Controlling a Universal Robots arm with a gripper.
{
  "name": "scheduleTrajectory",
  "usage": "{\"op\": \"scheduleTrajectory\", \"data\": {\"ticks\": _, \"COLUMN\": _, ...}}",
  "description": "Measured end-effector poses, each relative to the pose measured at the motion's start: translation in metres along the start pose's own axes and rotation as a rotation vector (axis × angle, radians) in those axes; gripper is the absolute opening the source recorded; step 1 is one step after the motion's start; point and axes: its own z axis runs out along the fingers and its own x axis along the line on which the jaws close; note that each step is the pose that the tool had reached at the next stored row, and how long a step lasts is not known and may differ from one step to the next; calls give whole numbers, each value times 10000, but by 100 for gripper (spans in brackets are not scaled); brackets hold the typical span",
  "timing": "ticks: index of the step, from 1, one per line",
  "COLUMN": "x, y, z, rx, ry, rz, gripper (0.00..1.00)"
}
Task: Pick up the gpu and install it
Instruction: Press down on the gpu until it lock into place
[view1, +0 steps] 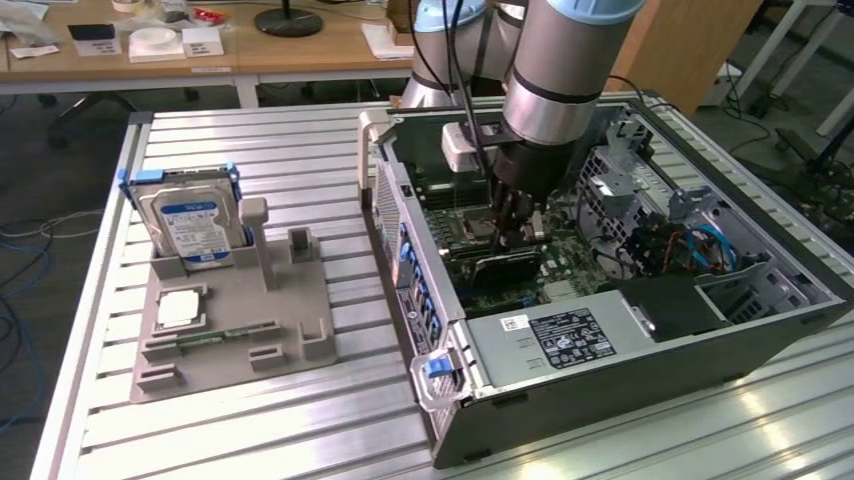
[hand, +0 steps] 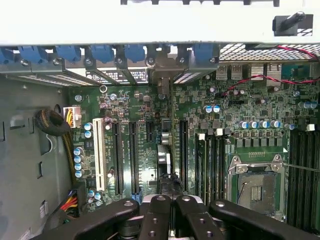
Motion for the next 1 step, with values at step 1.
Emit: {"op": "scheduleTrajectory", "data": {"ticks": 1, "x": 0, "y": 0, "z": 0, "rx": 0, "ry": 0, "rz": 0, "gripper": 11}}
